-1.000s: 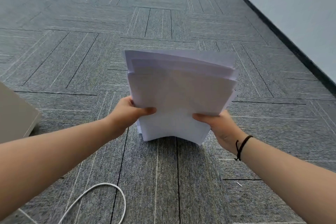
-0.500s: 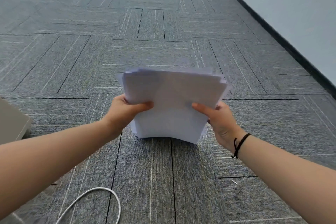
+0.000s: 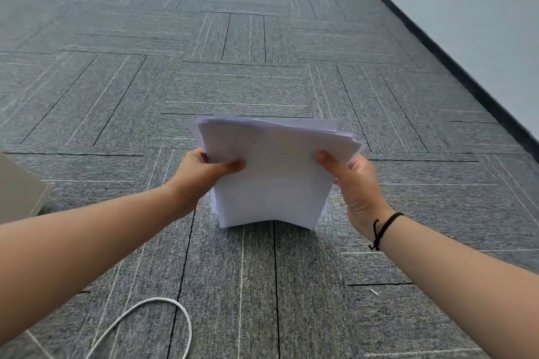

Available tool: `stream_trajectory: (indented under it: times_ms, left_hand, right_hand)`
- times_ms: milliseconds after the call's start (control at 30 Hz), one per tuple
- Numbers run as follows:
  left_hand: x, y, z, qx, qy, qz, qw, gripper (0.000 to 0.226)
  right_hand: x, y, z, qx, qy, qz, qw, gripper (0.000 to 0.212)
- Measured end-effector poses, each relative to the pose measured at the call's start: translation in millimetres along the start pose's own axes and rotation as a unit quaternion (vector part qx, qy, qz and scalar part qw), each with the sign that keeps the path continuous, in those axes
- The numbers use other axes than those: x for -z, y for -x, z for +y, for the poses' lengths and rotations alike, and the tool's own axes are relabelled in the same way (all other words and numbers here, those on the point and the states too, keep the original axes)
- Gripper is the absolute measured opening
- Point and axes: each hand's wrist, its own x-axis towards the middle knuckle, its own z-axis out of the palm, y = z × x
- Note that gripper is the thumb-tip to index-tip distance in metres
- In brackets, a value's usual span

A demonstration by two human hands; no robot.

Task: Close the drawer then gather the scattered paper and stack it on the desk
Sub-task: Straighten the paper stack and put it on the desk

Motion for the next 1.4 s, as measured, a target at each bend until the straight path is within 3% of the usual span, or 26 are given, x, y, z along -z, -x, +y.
stream_trajectory:
  times_ms: [100, 267, 433, 567, 800, 900, 1033, 1300, 1400]
  left_hand:
    - [0, 0, 7, -0.006, 0.008, -0.011, 1.0, 0.055]
    - [11, 3, 13, -0.031, 0.017, 0.011, 0.999, 0.048]
    - [10, 18, -3, 0.002, -0.029, -0.037, 0.999, 0.031]
    - [7, 26, -9, 0.02, -0.091, -0.052, 0.994, 0.034]
    - [0, 25, 4, -0.008, -0.033, -0.055, 0.998, 0.034]
    - [-12, 25, 12, -0.017, -0.023, -0.049, 0.998, 0.033]
    - [-2, 17, 13, -0.024, -0.011, -0.025, 0.999, 0.038]
    - [-10, 15, -20, 0.061, -0.046, -0.021, 0.997, 0.038]
    - [-7, 9, -23, 0.063, -0.031, 0.004, 0.998, 0.033]
  right_hand:
    - [3, 0, -1, 0.002, -0.008, -0.01, 1.0, 0.057]
    - [3, 2, -6, 0.025, -0.015, -0.021, 0.999, 0.061]
    - [2, 9, -4, 0.038, -0.014, -0.027, 0.999, 0.05]
    - [-3, 15, -1, 0.039, -0.003, -0.032, 0.999, 0.034]
    - [-11, 21, -15, 0.088, 0.002, -0.036, 0.995, 0.067]
    - [-19, 22, -18, 0.092, 0.015, -0.049, 0.994, 0.063]
    - [-14, 19, -15, 0.073, 0.007, -0.032, 0.997, 0.057]
    - [-1, 14, 22, -0.045, 0.035, -0.036, 0.998, 0.027]
    - [5, 12, 33, -0.084, 0.076, -0.05, 0.992, 0.032]
